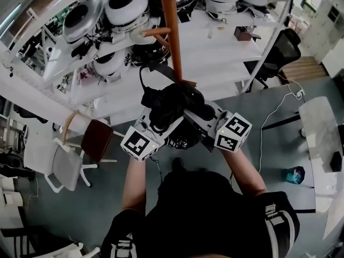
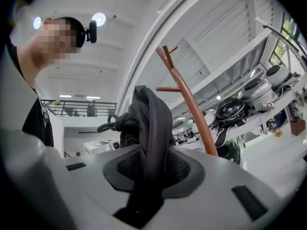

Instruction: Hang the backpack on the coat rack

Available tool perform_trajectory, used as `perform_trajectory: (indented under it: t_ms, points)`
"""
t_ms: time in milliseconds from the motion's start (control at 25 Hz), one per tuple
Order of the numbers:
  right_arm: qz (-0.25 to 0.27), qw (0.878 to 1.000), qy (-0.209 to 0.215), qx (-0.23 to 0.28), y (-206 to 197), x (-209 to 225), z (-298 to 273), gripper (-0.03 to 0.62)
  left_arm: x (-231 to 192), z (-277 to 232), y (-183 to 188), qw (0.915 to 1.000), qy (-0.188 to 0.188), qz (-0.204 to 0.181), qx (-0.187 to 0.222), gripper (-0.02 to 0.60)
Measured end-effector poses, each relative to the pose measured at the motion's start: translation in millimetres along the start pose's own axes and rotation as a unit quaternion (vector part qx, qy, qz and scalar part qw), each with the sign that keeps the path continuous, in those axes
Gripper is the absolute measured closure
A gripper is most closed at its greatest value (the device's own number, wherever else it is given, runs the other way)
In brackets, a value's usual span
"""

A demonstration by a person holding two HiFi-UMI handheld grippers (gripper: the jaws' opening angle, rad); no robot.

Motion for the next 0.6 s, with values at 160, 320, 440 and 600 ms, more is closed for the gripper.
perform_trajectory:
  t_ms: [160, 320, 440, 600]
  points:
    - [0.011, 1.000, -0.015, 0.011, 10, 8, -16, 0.476, -25, -4, 5, 0.9997, -0.019, -0.007, 0.012, 0.368]
    - [0.023, 0.999, -0.032, 0.015, 16, 18, -32, 0.477, -49, -8, 6, 0.9992, -0.031, -0.011, 0.021, 0.368]
    - [0.029, 0.998, -0.045, 0.021, 22, 25, -43, 0.477, -65, -13, 8, 0.9988, -0.038, -0.019, 0.022, 0.367]
    - [0.034, 0.997, -0.055, 0.029, 28, 29, -51, 0.477, -80, -16, 12, 0.9976, -0.056, -0.030, 0.028, 0.367]
Point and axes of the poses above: the fingertips, and each gripper's own axes: z backward along the fingers, x to its right, y out of its top, the point moved 8 cm from there along z, backward along the fingers, and after that the axes turned 1 degree about x, right-handed, at the moved point
